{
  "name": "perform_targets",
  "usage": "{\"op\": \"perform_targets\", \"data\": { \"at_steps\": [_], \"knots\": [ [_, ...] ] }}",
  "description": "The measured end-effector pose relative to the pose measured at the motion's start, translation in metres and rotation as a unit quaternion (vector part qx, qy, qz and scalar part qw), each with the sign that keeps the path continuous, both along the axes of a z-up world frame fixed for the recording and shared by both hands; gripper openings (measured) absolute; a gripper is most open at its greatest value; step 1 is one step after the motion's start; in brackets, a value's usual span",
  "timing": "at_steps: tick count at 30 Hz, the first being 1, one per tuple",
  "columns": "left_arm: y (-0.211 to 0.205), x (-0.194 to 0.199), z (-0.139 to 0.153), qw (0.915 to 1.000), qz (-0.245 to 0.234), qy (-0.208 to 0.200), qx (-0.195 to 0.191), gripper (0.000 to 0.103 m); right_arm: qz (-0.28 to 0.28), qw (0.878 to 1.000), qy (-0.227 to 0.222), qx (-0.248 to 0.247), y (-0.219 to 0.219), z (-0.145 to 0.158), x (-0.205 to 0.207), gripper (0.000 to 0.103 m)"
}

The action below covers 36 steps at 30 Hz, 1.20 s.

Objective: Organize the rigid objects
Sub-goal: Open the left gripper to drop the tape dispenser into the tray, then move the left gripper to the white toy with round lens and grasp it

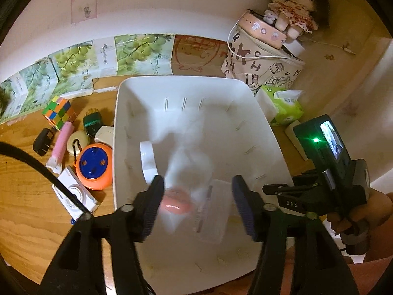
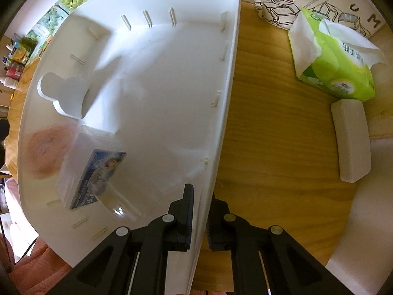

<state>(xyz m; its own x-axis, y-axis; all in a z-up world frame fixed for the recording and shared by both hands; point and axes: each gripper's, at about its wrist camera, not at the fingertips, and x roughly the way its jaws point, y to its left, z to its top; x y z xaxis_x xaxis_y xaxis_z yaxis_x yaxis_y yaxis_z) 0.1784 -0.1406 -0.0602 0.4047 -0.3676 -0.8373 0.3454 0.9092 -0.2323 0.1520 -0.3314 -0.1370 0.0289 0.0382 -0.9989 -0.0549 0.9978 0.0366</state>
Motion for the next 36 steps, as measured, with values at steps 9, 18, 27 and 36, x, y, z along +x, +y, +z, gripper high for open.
{"op": "perform_targets", "data": {
  "at_steps": [9,18,27,36],
  "knots": [
    [0.029,-0.017,0.010,0.9997,0.005,-0.017,0.016,0.080,-0.017,1.000,-0.013,0.000,-0.007,0.000,-0.005,0.008],
    [0.078,-0.017,-0.004,0.9978,0.020,0.026,0.058,0.080,-0.049,0.998,-0.028,-0.002,-0.015,0.009,-0.008,0.007],
    [0.132,0.009,-0.021,0.9931,0.023,0.083,0.080,0.082,-0.100,0.994,-0.031,-0.013,-0.019,0.013,-0.015,0.007],
    [0.150,0.042,-0.049,0.9841,-0.058,0.117,0.121,0.098,-0.142,0.989,-0.031,-0.036,-0.021,0.015,-0.020,0.007]
  ]
}}
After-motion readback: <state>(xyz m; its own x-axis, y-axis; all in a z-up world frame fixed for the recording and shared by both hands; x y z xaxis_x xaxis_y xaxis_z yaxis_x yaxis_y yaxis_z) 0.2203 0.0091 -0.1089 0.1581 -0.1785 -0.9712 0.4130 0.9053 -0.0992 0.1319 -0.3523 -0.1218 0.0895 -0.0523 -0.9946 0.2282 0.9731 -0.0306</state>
